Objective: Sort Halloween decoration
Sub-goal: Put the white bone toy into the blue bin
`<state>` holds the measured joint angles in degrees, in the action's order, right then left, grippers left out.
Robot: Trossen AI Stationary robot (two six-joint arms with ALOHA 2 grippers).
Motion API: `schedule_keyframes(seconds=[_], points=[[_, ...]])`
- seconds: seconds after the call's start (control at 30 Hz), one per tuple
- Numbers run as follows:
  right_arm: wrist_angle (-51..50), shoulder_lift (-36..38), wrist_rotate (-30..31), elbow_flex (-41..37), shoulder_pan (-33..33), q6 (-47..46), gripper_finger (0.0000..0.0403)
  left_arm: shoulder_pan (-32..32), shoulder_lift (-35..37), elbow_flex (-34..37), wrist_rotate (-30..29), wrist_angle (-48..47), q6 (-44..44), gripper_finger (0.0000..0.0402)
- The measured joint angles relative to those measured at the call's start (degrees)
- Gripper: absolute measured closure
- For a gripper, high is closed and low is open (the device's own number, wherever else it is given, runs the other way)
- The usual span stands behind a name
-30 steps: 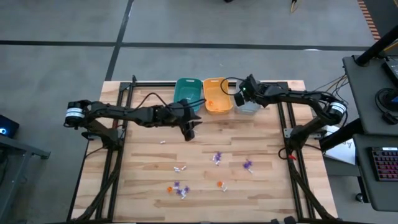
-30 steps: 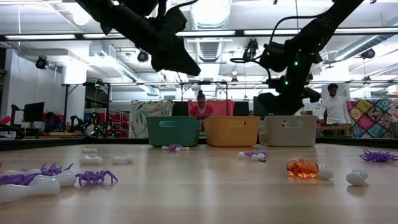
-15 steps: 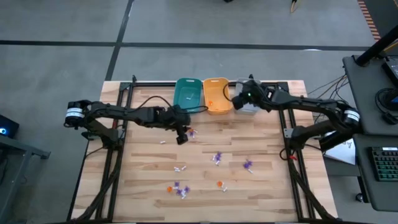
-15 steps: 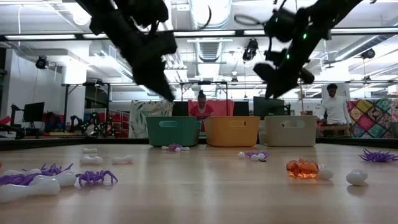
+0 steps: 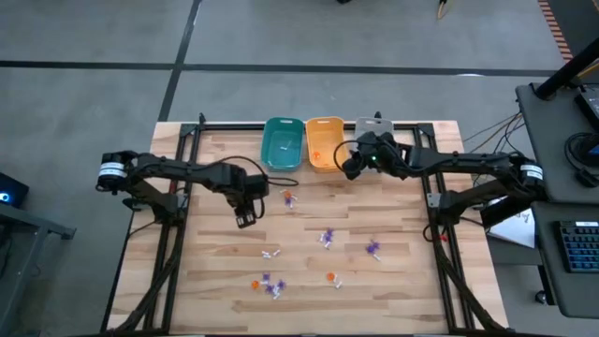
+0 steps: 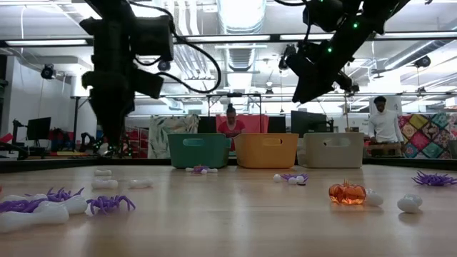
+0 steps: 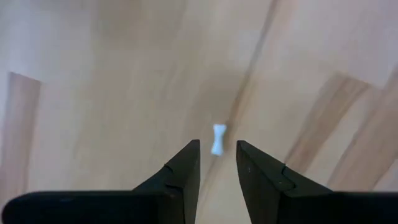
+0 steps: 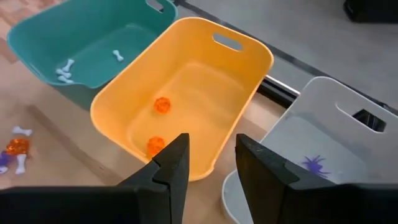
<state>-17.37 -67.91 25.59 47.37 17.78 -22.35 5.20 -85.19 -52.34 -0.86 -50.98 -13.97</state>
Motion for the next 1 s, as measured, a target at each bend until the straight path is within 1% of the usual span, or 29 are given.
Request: schedule_keyframes(seconds=[0.2,0.33,0.57,0.67,0.73,0.8,0.87,1.0], points=[[0.1,-0.5,0.0,-0.2,0.0,0.1,0.0277,-1.4,0.0,2.9,0.1,0.7,-0.2,0.0274],[0.1,-0.5,0.1,-0.4,0.0,0.1,0.0273,-2.0,0.0,6.4,0.1,4.9,-0.5,0.0253],[0.1,-0.5,0.0,-0.6,0.0,-0.1,0.0279,-2.4,0.0,12.0,0.1,14.0,-0.5,0.0249],[0.1,-0.5,0.0,-0.7,0.0,-0.1,0.0283,-2.4,0.2,13.6,-0.2,16.3,-0.5,0.0249],[0.1,-0.5,0.0,-0.7,0.0,-0.1,0.0284,-2.4,0.3,14.3,-0.4,17.2,-0.5,0.0254],[0.1,-0.5,0.0,-0.7,0.0,-0.1,0.0285,-2.4,0.3,14.5,-1.2,17.4,-0.6,0.0268],[0.1,-0.5,0.0,-0.8,0.0,-0.1,0.0283,-2.4,0.3,14.7,-1.8,17.5,-0.5,0.0291],[0.1,-0.5,0.0,-1.0,0.0,-0.4,0.0280,-2.4,0.2,14.6,-2.7,17.4,-0.5,0.0351]])
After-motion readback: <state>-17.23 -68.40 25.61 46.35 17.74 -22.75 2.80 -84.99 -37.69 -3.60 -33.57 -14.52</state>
